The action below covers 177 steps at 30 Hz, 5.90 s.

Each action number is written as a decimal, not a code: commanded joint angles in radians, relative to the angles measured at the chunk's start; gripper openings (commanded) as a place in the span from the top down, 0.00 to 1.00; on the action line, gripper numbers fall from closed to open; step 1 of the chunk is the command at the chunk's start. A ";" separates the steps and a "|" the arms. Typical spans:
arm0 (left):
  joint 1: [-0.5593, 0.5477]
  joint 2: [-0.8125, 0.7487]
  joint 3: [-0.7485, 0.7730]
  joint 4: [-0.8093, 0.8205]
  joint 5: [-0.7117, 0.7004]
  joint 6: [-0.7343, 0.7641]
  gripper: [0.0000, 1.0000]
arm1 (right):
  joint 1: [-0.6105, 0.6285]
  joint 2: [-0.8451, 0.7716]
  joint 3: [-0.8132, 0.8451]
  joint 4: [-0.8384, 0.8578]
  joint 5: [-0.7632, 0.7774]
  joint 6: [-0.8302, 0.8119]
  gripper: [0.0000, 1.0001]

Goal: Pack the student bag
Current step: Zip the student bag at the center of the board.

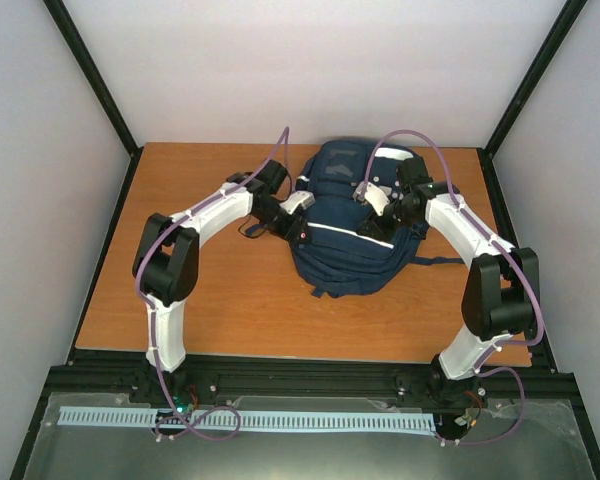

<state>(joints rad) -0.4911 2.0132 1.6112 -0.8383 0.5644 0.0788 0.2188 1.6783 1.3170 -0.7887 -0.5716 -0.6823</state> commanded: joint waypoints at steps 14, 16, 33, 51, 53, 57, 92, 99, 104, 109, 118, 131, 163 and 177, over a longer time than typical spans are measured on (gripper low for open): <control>-0.024 -0.010 0.005 0.014 -0.051 0.005 0.76 | 0.005 0.015 0.074 -0.047 -0.022 0.031 0.74; -0.032 -0.006 0.014 0.008 -0.051 0.007 0.82 | 0.005 0.013 0.061 -0.037 -0.007 0.034 0.74; -0.071 0.007 -0.019 0.030 -0.310 -0.068 0.62 | 0.003 0.030 0.001 0.015 0.028 0.069 0.75; -0.123 0.047 0.032 0.048 -0.204 -0.107 0.45 | 0.004 0.005 -0.029 0.025 0.040 0.093 0.75; -0.145 0.071 0.052 0.040 -0.334 -0.109 0.51 | 0.003 0.000 -0.030 0.025 0.044 0.092 0.75; -0.171 0.086 0.053 0.030 -0.512 -0.117 0.68 | 0.003 -0.012 -0.038 0.027 0.054 0.093 0.75; -0.175 0.004 0.038 -0.145 0.242 0.024 0.99 | 0.003 0.062 -0.130 0.094 0.087 0.150 0.82; -0.199 0.038 -0.082 -0.067 0.315 -0.065 0.99 | 0.012 0.113 -0.166 0.130 0.071 0.217 0.85; -0.204 0.059 -0.124 0.003 0.346 -0.118 0.99 | 0.029 0.129 -0.177 0.152 0.052 0.263 0.88; -0.210 0.112 -0.042 0.023 0.417 -0.166 0.99 | 0.058 0.148 -0.161 0.158 0.037 0.299 0.89; -0.247 0.120 0.041 -0.073 0.414 -0.105 0.88 | 0.063 0.136 -0.071 0.087 0.050 0.281 0.90; -0.070 -0.070 -0.041 -0.246 0.268 0.042 0.50 | 0.063 -0.196 -0.036 -0.072 0.064 0.338 0.78; -0.098 0.210 0.237 -0.032 0.179 -0.378 0.81 | 0.175 -0.360 -0.400 0.142 0.169 0.428 0.82; -0.118 0.206 0.281 -0.032 0.330 -0.370 0.99 | 0.186 -0.349 -0.446 0.195 0.166 0.406 0.81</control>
<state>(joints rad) -0.5922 2.2150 1.8252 -0.8837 0.7826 -0.2974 0.3901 1.3418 0.8856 -0.6155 -0.4034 -0.2543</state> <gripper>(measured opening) 0.050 0.187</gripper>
